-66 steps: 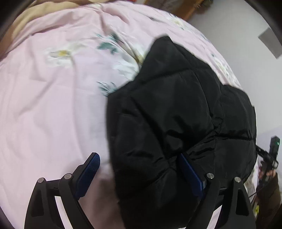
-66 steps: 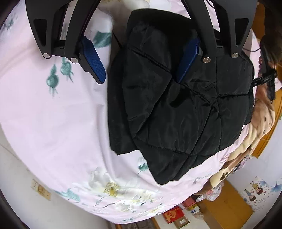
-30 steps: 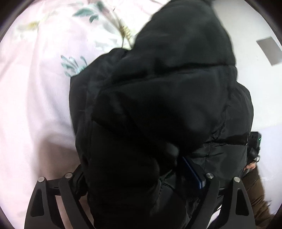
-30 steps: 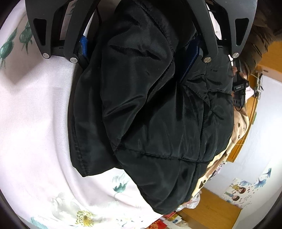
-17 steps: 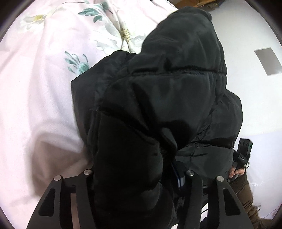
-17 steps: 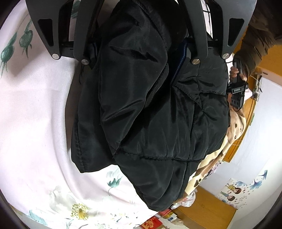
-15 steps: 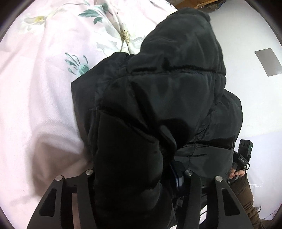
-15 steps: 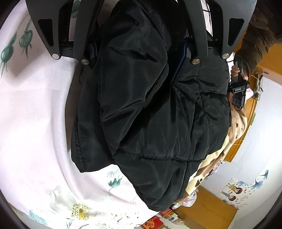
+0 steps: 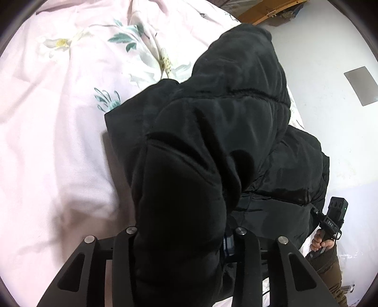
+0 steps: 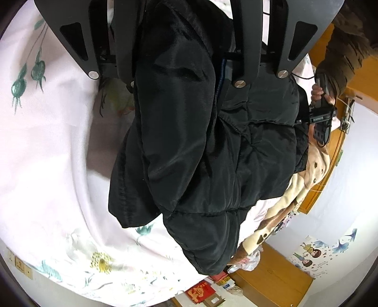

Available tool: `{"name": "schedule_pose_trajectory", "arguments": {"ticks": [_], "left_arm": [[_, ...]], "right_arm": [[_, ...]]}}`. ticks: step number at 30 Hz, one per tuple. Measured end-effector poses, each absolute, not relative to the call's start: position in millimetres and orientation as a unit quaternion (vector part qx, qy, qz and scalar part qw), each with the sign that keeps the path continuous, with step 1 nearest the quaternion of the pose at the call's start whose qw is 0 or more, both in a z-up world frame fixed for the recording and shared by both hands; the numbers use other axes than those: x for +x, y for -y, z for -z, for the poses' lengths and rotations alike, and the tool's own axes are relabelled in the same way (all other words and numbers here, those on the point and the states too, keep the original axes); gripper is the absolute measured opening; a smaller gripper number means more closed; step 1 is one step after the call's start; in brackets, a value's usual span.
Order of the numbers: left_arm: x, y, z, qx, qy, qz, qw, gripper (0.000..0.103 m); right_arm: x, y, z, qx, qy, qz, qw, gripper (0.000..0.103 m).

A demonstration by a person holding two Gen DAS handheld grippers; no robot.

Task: Fold large clothes
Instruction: 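Grasp the black jacket bundle with both tools and lift it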

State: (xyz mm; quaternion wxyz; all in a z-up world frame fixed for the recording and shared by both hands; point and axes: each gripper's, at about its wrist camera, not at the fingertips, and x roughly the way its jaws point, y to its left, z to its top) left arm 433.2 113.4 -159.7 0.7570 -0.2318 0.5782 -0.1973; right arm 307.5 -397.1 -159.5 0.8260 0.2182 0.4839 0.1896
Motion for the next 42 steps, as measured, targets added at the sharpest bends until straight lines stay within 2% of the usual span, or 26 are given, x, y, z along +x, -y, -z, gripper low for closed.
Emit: {"name": "schedule_pose_trajectory", "arguments": {"ticks": [8,21,42], "left_arm": [[422,-121,129,-0.224,-0.550,0.206,0.778,0.031],[402,-162,90,-0.238,-0.502,0.204,0.806,0.029],[347,-304,101,-0.266,-0.459,0.122,0.839,0.029]], "right_arm": [[297,397,140,0.233,-0.451,-0.212,0.835,0.030],[285,375,108,0.242,-0.398,-0.265,0.844,0.028],[308,259,100,0.185,-0.397,-0.347,0.829,0.028]]}}
